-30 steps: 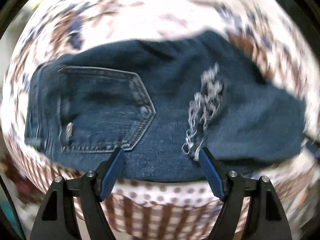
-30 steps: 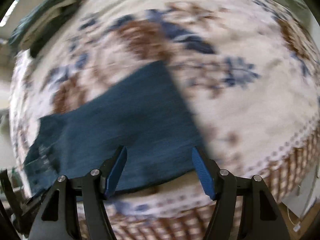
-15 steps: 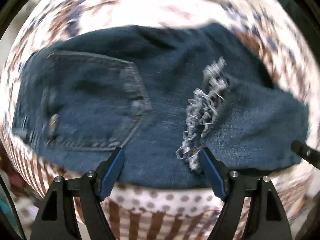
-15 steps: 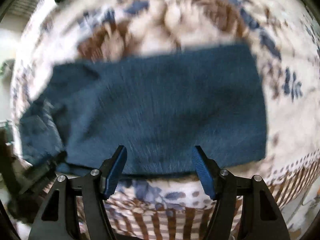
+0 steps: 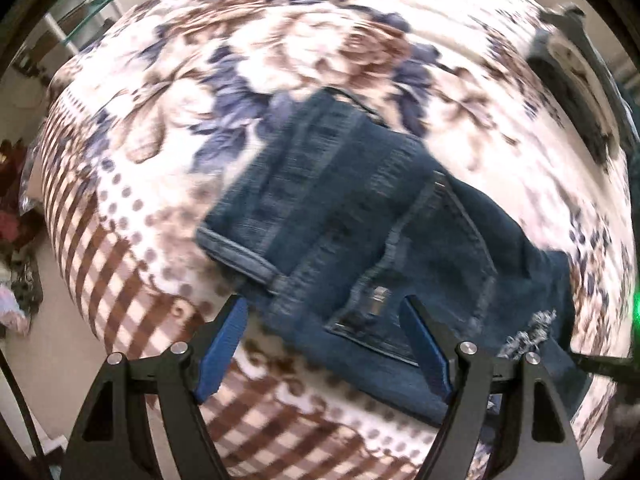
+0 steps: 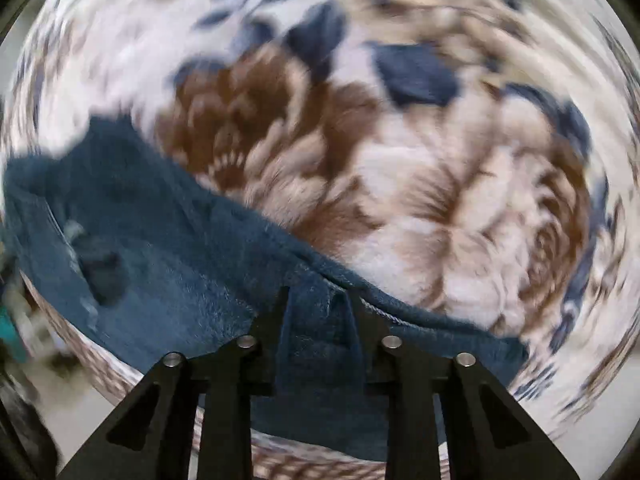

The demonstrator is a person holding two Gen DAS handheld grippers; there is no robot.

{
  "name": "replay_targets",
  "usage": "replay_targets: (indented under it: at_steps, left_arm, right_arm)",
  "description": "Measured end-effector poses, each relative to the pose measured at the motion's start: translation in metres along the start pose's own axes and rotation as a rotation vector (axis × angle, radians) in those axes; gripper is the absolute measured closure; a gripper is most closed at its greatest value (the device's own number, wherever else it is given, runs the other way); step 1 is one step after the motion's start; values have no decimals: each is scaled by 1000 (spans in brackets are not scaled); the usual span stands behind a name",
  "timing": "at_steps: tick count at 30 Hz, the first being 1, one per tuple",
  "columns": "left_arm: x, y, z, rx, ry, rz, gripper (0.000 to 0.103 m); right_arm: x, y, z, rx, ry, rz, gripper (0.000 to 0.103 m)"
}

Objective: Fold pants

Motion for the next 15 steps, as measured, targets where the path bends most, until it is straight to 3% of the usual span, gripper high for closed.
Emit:
replay_targets:
  at_steps: [1,5,11,14,15]
  left_arm:
    - [-5,4,0,8,-6,11,26]
    - [-11,18,-7,20,2,44,26]
    - [-16,47,-1,-46,28,135,26]
    - [-16,70,7,-166,31,278,26]
    - [-16,75,8,-214,36,329,26]
  right_arm:
    - [1,-1,-2,-45,11,28,91]
    - [3,-11,4,-121,-43,-24,95]
    - [-6,-50,3,93,-112,-322,92]
    - [-9,-55,25,83,-132,-322,82]
    - [-14,-62,37,66,-151,-319,62]
Point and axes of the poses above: each gripper's, at about its wrist camera, not at the fingertips, and z roughly against the way its jaws point, y to its left, x to its top, the point moved 8 cm from there along -z, roughly the way its jaws point, and after that the axes turned 14 degrees about z, right-handed, at the moved point
